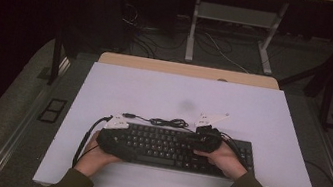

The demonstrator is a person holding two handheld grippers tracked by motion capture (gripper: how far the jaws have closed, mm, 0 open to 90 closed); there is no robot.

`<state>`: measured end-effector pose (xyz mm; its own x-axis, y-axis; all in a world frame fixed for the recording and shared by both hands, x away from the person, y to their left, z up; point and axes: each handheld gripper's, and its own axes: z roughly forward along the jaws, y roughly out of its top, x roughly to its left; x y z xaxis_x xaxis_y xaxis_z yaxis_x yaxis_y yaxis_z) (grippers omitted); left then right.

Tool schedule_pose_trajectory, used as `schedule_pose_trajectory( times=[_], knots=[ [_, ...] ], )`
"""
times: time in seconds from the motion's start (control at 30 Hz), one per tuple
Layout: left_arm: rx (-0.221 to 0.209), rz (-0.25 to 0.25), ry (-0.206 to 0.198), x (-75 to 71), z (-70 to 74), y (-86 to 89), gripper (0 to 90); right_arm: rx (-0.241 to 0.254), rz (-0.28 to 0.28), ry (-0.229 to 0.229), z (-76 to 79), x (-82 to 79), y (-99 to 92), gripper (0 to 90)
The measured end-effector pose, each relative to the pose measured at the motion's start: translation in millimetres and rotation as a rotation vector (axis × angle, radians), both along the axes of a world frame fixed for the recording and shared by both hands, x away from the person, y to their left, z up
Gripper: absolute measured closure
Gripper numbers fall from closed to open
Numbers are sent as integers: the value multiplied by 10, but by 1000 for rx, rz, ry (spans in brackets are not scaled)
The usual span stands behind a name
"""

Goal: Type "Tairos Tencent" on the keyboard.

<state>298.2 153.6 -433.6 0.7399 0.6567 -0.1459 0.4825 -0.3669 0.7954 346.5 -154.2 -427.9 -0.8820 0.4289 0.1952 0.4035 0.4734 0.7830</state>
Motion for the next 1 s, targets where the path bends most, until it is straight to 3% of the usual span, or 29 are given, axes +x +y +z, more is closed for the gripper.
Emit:
schedule_pose_trajectory(
  times=[0.47, 1.0],
  knots=[
    [7, -1, -2, -15, 1, 21, 0, -63, 28, 7, -70, 4, 65, 895],
    [8, -4, -3, -17, 2, 20, 0, -93, 34, 1, -104, -7, 91, 895]
  ],
)
